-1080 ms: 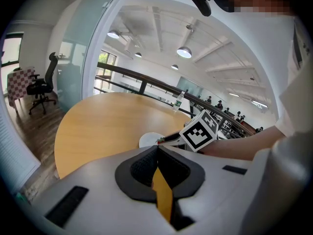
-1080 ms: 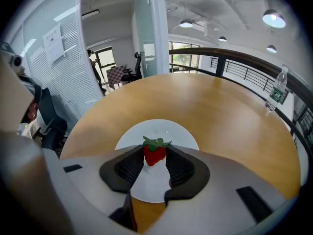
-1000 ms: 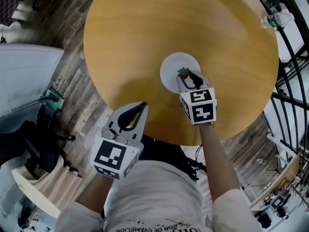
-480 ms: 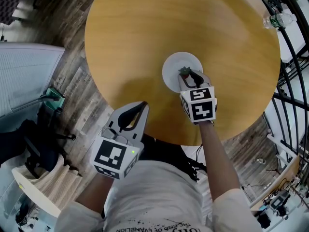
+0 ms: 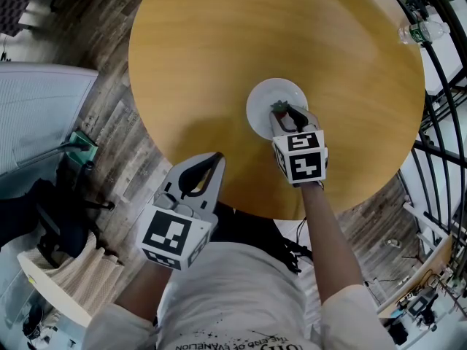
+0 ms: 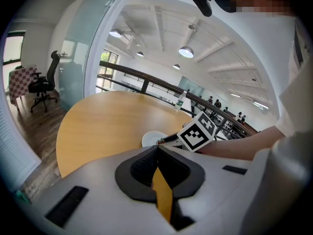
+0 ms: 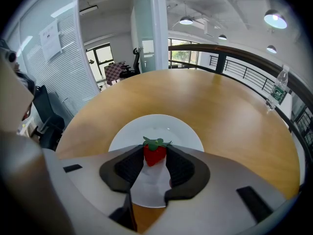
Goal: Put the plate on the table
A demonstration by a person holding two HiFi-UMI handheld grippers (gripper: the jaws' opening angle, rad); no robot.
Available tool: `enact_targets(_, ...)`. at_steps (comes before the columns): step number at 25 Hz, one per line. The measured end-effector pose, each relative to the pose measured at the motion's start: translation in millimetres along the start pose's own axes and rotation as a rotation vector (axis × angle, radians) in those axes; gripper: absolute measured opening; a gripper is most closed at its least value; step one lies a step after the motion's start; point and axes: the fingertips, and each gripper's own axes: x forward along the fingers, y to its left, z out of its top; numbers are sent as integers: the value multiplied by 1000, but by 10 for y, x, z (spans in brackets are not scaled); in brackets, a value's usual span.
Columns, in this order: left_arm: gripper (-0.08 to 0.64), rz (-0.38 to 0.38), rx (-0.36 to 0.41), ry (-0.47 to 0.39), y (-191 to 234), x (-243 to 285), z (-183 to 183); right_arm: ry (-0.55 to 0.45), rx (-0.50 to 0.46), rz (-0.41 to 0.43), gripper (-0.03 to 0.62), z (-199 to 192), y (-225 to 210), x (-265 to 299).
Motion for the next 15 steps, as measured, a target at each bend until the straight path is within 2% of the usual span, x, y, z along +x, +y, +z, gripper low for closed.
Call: enact_targets(15, 21, 0, -3, 1, -4, 16, -11, -12, 27, 6, 173, -17, 9, -4)
